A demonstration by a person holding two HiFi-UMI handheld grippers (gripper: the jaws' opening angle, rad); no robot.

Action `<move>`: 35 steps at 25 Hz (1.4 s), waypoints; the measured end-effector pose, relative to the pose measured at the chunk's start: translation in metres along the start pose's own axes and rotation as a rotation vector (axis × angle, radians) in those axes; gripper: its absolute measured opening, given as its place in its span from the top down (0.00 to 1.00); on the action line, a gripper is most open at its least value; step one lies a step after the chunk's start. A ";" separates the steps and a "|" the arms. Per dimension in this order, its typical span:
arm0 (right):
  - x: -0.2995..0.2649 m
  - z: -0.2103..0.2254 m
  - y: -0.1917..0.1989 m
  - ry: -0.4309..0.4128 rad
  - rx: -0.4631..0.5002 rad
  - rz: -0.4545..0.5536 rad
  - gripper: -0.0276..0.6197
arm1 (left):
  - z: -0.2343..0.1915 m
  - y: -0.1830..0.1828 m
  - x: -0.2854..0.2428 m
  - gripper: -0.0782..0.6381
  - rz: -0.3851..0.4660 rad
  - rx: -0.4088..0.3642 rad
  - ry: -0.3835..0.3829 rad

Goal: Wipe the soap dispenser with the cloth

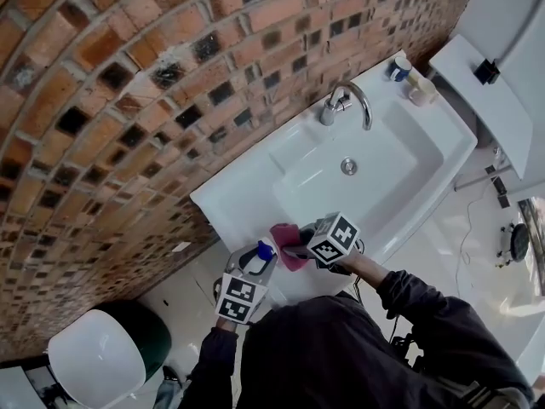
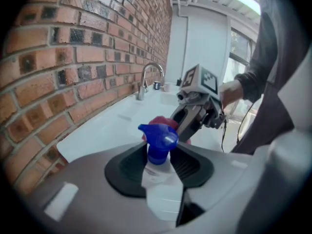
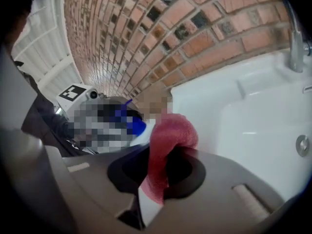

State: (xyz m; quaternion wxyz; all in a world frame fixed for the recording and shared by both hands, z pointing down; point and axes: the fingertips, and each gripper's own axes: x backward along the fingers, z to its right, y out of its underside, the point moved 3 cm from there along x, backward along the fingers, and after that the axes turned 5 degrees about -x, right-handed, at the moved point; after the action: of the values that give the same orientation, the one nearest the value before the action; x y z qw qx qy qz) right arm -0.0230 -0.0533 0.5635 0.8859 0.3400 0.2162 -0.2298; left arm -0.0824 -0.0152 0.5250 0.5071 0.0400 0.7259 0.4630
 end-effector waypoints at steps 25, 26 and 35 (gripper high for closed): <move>0.053 -0.109 -0.021 0.017 0.253 0.164 0.87 | 0.014 -0.009 0.062 0.73 0.245 0.218 -0.024; 0.053 -0.110 -0.021 0.017 0.258 0.162 0.87 | 0.014 -0.009 0.062 0.73 0.246 0.218 -0.023; 0.054 -0.114 -0.019 0.011 0.245 0.170 0.87 | 0.017 -0.011 0.062 0.73 0.250 0.209 -0.012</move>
State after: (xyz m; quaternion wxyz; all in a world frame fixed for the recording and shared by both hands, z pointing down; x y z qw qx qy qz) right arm -0.0163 0.0000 0.4480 0.8528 0.4641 0.1616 -0.1769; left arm -0.0946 0.0222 0.4728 0.4430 0.1855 0.7563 0.4443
